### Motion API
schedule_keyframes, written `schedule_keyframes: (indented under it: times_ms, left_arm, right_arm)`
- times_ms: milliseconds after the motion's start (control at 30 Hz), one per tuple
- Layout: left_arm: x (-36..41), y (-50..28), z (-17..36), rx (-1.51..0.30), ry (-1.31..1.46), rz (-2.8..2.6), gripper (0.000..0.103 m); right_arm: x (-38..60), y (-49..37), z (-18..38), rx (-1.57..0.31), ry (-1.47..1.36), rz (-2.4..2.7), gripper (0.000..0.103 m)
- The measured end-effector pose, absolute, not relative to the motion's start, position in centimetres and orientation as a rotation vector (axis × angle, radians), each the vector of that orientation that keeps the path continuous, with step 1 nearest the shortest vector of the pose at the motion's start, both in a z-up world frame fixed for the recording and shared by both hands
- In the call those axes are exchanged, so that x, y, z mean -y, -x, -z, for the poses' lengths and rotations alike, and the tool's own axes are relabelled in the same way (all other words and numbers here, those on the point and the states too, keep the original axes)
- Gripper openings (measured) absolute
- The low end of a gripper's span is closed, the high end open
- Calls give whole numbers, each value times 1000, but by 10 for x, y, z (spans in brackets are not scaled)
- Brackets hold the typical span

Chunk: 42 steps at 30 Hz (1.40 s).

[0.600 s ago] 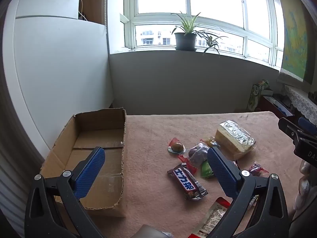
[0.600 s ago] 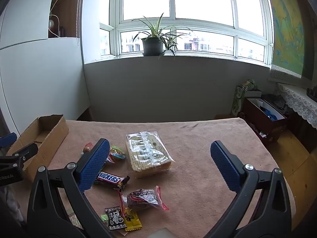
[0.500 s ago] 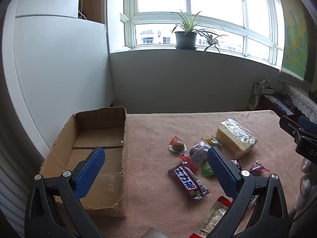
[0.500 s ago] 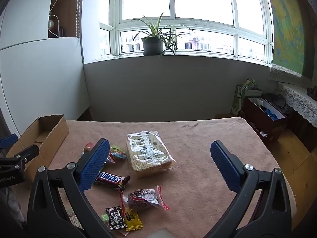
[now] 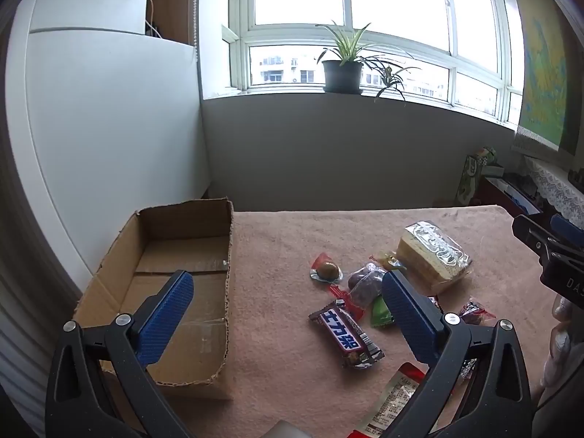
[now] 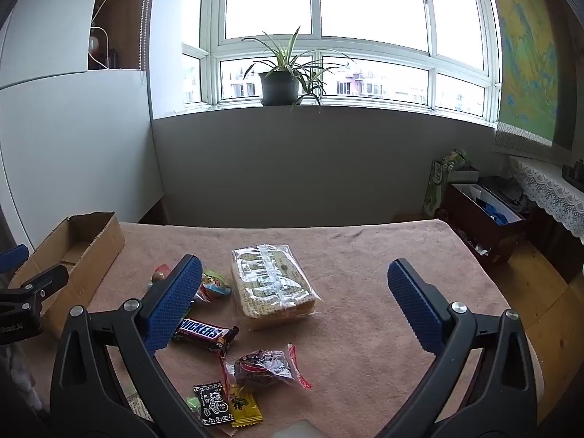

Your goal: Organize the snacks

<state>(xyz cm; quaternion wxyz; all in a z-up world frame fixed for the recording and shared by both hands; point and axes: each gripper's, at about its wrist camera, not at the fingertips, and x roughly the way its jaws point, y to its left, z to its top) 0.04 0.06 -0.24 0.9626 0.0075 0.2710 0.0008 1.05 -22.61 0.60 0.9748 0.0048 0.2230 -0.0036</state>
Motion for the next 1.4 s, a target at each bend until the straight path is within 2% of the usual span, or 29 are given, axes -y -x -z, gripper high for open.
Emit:
schedule_keyframes:
  times_ms: [1400]
  left_arm:
    - [-1,1,0,-547,-12,5,102]
  right_arm:
    - [225,-12,-1,-468,-9,11,103]
